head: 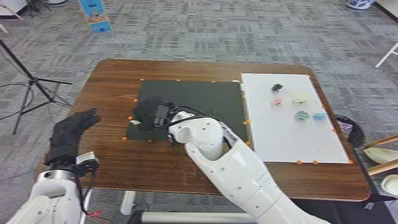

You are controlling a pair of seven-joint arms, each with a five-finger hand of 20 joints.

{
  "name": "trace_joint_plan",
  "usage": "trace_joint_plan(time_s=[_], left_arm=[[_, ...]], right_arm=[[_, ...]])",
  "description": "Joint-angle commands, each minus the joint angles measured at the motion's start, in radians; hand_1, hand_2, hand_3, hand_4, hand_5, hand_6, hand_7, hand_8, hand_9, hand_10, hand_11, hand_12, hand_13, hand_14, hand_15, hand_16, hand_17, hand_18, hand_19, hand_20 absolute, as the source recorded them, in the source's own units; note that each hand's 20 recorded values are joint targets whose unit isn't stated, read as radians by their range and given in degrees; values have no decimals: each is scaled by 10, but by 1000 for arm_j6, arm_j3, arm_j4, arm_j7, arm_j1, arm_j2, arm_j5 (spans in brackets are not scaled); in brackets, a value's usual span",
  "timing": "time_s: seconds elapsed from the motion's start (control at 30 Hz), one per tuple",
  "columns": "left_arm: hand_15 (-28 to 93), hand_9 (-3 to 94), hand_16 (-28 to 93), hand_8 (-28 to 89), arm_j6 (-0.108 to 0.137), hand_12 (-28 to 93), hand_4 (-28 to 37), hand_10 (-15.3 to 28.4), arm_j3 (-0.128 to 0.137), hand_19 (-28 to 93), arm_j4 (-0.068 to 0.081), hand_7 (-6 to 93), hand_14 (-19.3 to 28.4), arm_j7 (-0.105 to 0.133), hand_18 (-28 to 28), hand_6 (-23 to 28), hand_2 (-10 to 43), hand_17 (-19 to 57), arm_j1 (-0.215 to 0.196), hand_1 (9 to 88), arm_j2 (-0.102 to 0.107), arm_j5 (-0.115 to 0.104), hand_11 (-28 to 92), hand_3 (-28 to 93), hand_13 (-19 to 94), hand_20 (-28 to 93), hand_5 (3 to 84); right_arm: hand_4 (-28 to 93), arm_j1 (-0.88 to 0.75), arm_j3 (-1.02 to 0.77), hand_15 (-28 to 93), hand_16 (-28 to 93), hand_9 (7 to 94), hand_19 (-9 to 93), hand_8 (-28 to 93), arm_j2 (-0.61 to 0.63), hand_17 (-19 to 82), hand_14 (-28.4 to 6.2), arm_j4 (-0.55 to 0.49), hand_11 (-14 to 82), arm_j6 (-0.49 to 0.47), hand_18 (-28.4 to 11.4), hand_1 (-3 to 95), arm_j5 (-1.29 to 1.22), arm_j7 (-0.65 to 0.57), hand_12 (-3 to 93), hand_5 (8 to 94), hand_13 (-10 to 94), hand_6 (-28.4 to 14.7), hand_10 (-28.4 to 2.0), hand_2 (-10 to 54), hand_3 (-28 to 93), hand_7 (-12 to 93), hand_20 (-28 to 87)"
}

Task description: Arrange flowers

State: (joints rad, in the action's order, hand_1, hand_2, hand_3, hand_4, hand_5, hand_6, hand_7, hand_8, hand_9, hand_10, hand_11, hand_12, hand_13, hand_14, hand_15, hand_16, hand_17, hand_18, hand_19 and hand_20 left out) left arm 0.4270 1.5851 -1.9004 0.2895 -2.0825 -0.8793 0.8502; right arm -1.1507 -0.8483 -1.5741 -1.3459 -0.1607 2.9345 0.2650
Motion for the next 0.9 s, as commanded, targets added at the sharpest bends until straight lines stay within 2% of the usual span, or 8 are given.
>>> trace_joint_plan(time_s=[0.03,0.17,0.2,0.23,0.4,0.57,0.77,0.9], left_arm=[[131,553,-47,-94,-17,77,-283,145,18,59,-14,146,129,15,88,51,254,57,-30,225,-16,-10,186,701,408,135,526],[131,552,-46,-93,-25,77,-283,145,24,58,-12,146,129,18,87,51,242,56,-34,224,-16,-10,186,703,408,134,525],[131,552,-46,-93,21,77,-283,145,-32,58,-13,146,129,-11,87,51,239,56,29,224,-11,3,186,703,408,134,525],[131,552,-46,-93,45,78,-283,145,-60,57,-12,146,129,-26,87,51,236,56,62,223,-10,11,186,705,408,134,525],[130,551,-45,-93,72,78,-283,145,-98,55,-10,146,129,-49,85,51,224,56,105,224,-13,25,186,707,408,135,525],[129,551,-45,-92,88,78,-283,145,-117,51,-8,145,129,-57,81,51,220,55,128,224,-14,31,186,708,407,135,525],[129,551,-45,-92,98,78,-283,145,-125,47,-10,144,129,-63,78,51,213,56,138,228,-17,34,186,708,406,136,525],[128,550,-44,-92,98,79,-283,145,-129,44,-6,143,129,-56,79,52,202,52,143,226,-15,29,186,709,401,135,524]], right_arm=[[-157,4,5,702,444,904,899,39,-11,410,-105,0,426,-8,-253,456,22,-21,323,767,800,44,-94,24,553,239,605],[-150,11,11,703,444,908,900,33,-5,410,-107,0,423,-1,-255,431,12,-32,322,762,799,42,-96,13,561,232,605],[-151,12,14,703,444,909,900,33,-3,409,-109,-2,422,-2,-255,427,6,-38,321,760,800,42,-97,11,563,231,606],[-151,14,17,703,443,909,900,32,-2,409,-110,0,422,4,-255,423,4,-43,321,757,800,40,-97,10,564,230,606],[-152,18,26,704,441,911,901,31,3,411,-110,0,421,19,-258,413,-11,-65,321,753,802,38,-97,6,572,229,605],[-154,26,55,705,440,912,902,27,14,411,-110,-5,421,33,-259,402,-36,-118,321,753,803,35,-97,4,578,224,604],[-151,18,32,705,438,917,907,8,1,414,-113,-2,421,25,-262,379,-26,-97,319,754,808,31,-98,-2,593,211,602],[-142,23,38,703,444,916,907,-101,7,413,-114,-6,419,18,-264,330,-36,-104,323,744,806,25,-98,-20,629,211,604]])
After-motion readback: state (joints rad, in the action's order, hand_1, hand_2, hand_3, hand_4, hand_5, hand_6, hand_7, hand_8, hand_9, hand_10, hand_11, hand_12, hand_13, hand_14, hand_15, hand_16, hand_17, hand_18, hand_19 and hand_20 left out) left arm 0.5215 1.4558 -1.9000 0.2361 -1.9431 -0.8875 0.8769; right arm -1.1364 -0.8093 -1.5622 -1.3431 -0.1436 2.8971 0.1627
